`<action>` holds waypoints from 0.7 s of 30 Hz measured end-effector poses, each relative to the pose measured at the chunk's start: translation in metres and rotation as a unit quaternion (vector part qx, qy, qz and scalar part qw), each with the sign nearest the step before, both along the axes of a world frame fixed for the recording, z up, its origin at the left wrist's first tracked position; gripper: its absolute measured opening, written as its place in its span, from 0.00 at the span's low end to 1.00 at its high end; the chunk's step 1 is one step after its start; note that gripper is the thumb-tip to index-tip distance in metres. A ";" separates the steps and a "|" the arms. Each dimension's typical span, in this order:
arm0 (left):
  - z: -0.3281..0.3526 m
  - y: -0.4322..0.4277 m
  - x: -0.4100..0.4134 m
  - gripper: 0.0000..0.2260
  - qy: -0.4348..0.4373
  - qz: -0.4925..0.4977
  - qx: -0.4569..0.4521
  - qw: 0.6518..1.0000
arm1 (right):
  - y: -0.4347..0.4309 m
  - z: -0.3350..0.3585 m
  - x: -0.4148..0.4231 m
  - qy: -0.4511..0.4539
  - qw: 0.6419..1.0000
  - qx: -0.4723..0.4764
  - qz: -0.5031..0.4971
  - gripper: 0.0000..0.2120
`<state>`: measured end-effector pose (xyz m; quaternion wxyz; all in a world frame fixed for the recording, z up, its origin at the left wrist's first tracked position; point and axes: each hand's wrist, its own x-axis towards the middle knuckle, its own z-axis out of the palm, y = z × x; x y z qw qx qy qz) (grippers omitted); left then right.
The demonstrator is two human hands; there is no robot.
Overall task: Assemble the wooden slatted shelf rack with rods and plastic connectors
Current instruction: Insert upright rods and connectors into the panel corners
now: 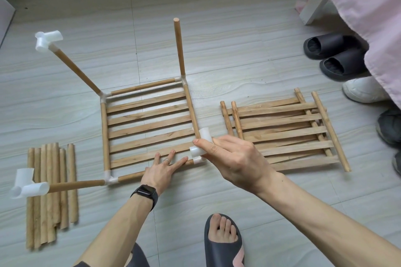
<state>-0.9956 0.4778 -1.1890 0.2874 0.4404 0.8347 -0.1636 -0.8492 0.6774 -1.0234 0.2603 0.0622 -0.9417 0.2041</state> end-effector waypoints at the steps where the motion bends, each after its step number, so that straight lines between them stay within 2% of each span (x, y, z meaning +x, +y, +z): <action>1: 0.001 0.000 0.000 0.38 0.000 0.001 -0.002 1.000 | -0.001 0.000 0.001 -0.003 1.000 0.002 0.000 0.13; 7: 0.014 0.000 0.001 0.42 -0.034 0.019 -0.005 0.999 | -0.002 0.007 0.000 -0.055 0.998 -0.024 -0.025 0.17; 9: 0.028 -0.005 0.003 0.37 -0.058 0.065 0.033 0.996 | -0.006 0.010 0.005 -0.057 0.996 -0.012 -0.068 0.22; 12: 0.051 -0.020 0.002 0.30 -0.071 0.137 0.125 0.980 | -0.022 0.012 0.019 0.004 0.990 -0.014 -0.137 0.25; 14: 0.065 -0.036 0.002 0.28 -0.065 0.177 0.175 0.966 | -0.038 0.008 0.026 0.026 0.990 0.002 -0.137 0.24; 16: 0.075 -0.060 0.005 0.25 -0.060 0.229 0.216 0.947 | -0.060 0.001 0.023 0.027 0.993 0.027 -0.111 0.19; 19: 0.084 -0.108 0.015 0.19 -0.068 0.324 0.250 0.910 | -0.094 -0.017 -0.001 -0.034 0.996 0.048 -0.063 0.13; 21: 0.087 -0.146 0.029 0.16 -0.060 0.382 0.251 0.888 | -0.114 -0.035 -0.024 -0.144 0.988 0.048 -0.040 0.16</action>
